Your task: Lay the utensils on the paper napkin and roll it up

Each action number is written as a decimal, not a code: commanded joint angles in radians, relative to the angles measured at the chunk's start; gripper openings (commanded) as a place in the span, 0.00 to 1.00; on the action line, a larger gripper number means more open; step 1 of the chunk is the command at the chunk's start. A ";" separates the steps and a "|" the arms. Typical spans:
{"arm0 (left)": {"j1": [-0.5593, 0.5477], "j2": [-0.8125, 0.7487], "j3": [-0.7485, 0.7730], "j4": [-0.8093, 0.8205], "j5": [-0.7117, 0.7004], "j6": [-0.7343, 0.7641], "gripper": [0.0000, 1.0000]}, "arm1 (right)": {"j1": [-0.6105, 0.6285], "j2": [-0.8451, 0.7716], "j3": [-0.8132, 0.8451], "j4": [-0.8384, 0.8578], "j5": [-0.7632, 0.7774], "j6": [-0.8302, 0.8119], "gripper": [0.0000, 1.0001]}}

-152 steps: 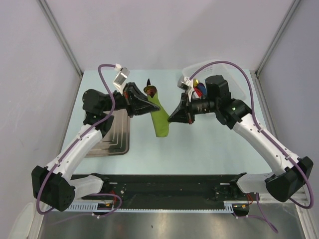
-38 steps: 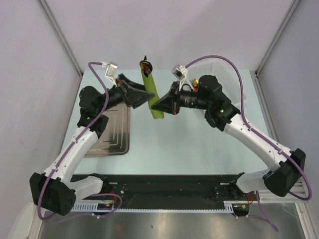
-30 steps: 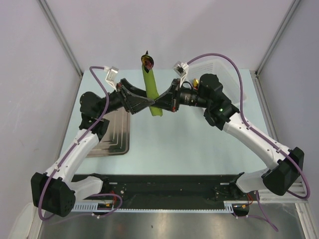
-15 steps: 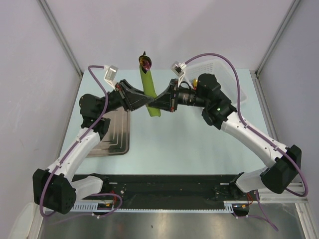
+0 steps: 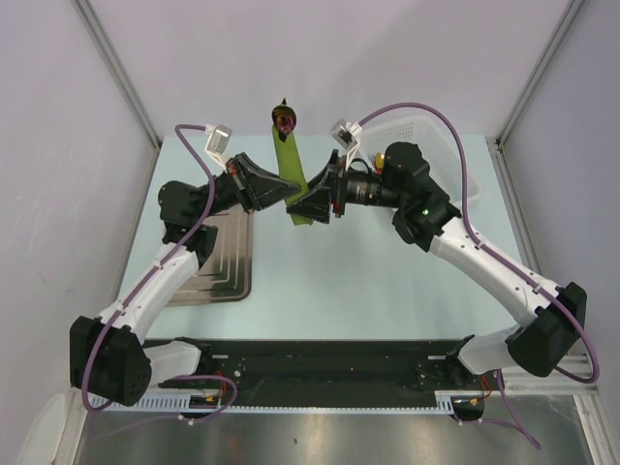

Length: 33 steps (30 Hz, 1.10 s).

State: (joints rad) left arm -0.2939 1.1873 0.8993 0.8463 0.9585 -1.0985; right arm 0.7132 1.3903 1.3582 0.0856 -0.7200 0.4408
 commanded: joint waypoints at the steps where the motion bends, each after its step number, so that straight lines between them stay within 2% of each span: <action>1: 0.009 0.003 0.059 0.086 -0.004 -0.017 0.00 | -0.004 -0.004 0.036 0.003 -0.012 -0.030 0.60; 6: 0.009 0.011 0.062 0.099 -0.017 -0.026 0.00 | -0.004 0.007 0.019 0.002 -0.013 -0.039 0.61; 9: 0.009 0.009 0.064 0.108 -0.023 -0.032 0.00 | -0.001 0.016 0.015 0.006 -0.025 -0.039 0.56; 10: 0.009 0.011 0.064 0.109 -0.023 -0.034 0.00 | -0.001 0.019 0.015 0.008 -0.030 -0.039 0.49; 12: 0.009 0.011 0.064 0.111 -0.023 -0.034 0.00 | 0.000 0.024 0.015 0.008 -0.038 -0.037 0.42; 13: 0.009 0.009 0.064 0.111 -0.023 -0.034 0.00 | 0.000 0.023 0.013 0.008 -0.039 -0.034 0.32; 15: 0.009 0.008 0.061 0.111 -0.027 -0.032 0.00 | 0.000 0.026 0.013 0.013 -0.053 -0.031 0.23; 17: 0.009 0.005 0.061 0.109 -0.029 -0.031 0.00 | -0.001 0.026 0.010 0.013 -0.064 -0.027 0.03; 18: 0.009 0.005 0.061 0.111 -0.030 -0.029 0.00 | -0.003 0.026 0.010 0.011 -0.070 -0.027 0.00; 24: 0.010 0.009 0.070 0.115 -0.038 -0.021 0.00 | -0.008 0.018 0.012 -0.001 -0.070 -0.019 0.01; 25: 0.010 0.009 0.076 0.114 -0.038 -0.021 0.00 | -0.006 0.013 0.012 -0.010 -0.065 -0.019 0.22; 27: 0.010 0.014 0.079 0.114 -0.040 -0.021 0.00 | -0.006 0.004 0.001 -0.027 -0.044 -0.028 0.35; 30: 0.010 0.017 0.084 0.115 -0.043 -0.023 0.00 | -0.001 -0.004 -0.013 -0.037 -0.041 -0.037 0.34; 33: 0.010 0.021 0.089 0.119 -0.040 -0.026 0.00 | 0.009 -0.005 -0.019 -0.041 -0.033 -0.043 0.38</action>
State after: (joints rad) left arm -0.2913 1.2148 0.9203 0.8944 0.9733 -1.1187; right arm 0.7052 1.4120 1.3548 0.0772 -0.7506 0.4236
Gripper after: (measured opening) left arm 0.057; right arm 0.353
